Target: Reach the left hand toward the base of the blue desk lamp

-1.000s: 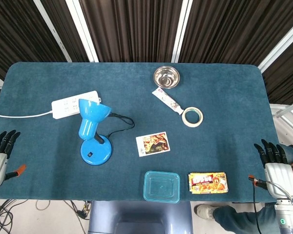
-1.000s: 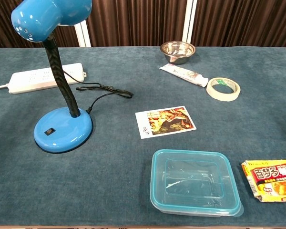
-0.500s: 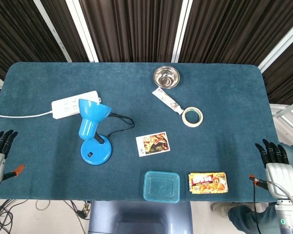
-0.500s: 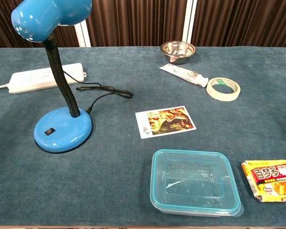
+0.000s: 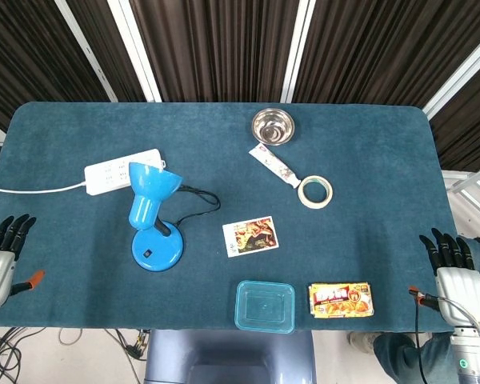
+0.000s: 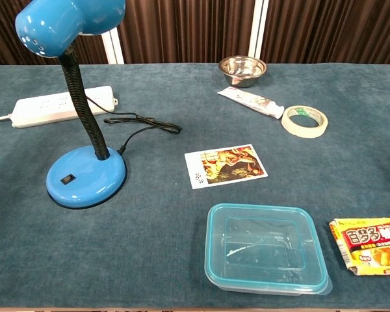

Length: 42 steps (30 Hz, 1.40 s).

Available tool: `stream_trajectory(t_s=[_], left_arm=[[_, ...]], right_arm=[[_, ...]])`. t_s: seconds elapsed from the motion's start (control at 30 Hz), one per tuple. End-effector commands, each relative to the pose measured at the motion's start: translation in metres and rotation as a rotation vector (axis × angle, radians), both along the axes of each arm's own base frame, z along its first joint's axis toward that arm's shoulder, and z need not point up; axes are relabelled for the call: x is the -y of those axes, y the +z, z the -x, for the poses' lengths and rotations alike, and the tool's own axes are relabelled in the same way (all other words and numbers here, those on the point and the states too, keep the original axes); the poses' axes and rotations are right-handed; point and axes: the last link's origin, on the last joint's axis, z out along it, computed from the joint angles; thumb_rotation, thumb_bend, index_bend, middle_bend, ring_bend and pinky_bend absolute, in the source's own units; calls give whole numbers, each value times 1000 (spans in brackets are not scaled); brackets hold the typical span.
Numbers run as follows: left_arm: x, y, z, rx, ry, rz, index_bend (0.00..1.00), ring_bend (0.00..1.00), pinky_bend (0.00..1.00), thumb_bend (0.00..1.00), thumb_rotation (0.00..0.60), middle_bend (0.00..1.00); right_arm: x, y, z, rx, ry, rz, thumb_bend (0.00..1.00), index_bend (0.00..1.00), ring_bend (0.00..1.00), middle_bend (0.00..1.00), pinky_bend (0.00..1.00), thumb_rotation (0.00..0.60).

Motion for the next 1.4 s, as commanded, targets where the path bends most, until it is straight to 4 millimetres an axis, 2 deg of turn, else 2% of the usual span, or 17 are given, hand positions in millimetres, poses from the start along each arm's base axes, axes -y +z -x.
stream_trajectory(t_s=[0.03,0.1,0.17,0.4,0.57,0.83,1.4], left_arm=[[-2,-11,-4,-3,-35,31,51,325,592,361,600,250],[-3,-24,-8,11,-67,91,51,468,707,436,600,341],[-4,-38,-10,20,-94,167,51,537,748,467,600,400],[-12,-77,-7,-42,-114,335,50,662,795,549,600,568],[-16,-100,-9,-47,-107,417,50,681,795,565,600,612],[-24,-127,-14,-70,-92,511,49,684,795,565,600,611],[-37,-147,-32,-60,-112,557,47,682,795,564,600,583]], right_arm=[[0,0,0,-2,-1,0,197,121,8,55,0,600],[0,0,-1,0,0,1,197,121,8,55,0,600],[0,0,-1,1,5,5,197,121,8,55,0,600],[-1,-1,-1,-6,9,-1,198,121,8,55,0,600],[-1,-2,-1,-7,7,-3,197,121,8,55,0,600],[-1,-2,-1,-7,5,-5,198,121,8,55,0,600],[-2,-3,-1,-14,-2,-6,197,121,8,55,0,600]])
